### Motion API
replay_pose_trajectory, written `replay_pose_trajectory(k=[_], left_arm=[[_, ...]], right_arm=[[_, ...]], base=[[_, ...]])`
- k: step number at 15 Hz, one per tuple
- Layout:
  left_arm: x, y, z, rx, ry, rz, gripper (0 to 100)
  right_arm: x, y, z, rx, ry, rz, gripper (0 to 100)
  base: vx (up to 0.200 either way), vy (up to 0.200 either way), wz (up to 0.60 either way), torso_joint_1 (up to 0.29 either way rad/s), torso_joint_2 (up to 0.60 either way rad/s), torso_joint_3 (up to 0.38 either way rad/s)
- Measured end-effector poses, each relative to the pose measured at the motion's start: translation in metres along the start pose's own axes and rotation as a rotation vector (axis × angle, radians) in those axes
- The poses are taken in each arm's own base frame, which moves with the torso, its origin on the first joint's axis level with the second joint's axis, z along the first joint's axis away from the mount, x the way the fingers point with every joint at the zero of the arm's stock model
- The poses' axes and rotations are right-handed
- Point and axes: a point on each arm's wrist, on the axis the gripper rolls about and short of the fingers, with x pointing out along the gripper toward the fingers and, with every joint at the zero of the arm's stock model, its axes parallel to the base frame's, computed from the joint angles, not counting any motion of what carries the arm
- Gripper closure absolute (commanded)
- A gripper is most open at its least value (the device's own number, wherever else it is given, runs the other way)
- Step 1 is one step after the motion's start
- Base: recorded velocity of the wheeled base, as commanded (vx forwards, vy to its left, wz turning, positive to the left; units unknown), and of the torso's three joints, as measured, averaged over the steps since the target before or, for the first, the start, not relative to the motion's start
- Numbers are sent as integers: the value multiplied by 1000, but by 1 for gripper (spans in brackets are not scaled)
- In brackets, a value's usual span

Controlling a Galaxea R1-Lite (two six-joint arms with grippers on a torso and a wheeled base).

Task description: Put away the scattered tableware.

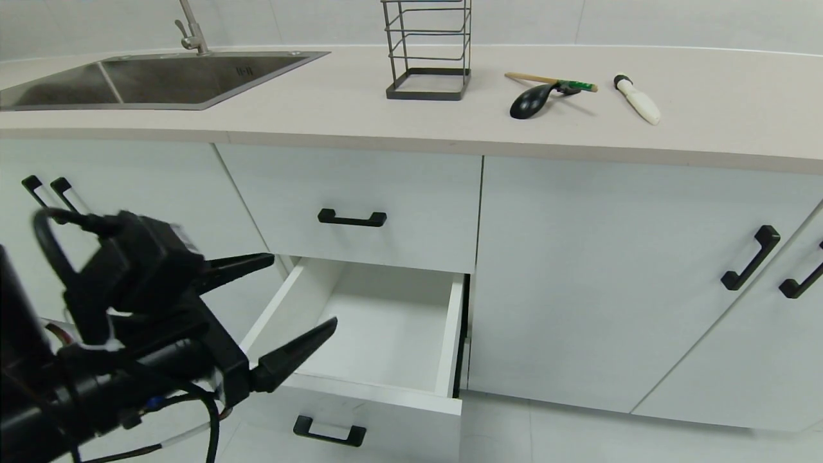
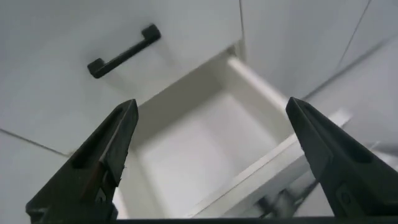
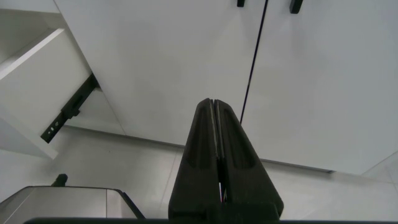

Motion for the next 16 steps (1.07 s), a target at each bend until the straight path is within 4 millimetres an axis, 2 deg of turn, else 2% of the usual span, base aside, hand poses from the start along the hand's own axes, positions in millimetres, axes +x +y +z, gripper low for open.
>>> replay_pose_trajectory(k=[4,7,12,16], left_arm=[[-23,-5,7,-291,-121,-124,0],[-56,-7,10,-450,-284,-131,0],[-127,-24,-40,-275,-366,59,0],[-164,-50,-85,-250,-287,178,0]], right_arm=[[0,0,0,0,0,0,100],[0,0,0,0,0,0,100],[0,0,0,-3,0,3,100],[0,0,0,-5,0,4,100]], base=[[0,0,0,0,0,0],[0,0,0,0,0,0],[0,0,0,0,0,0],[0,0,0,0,0,0]])
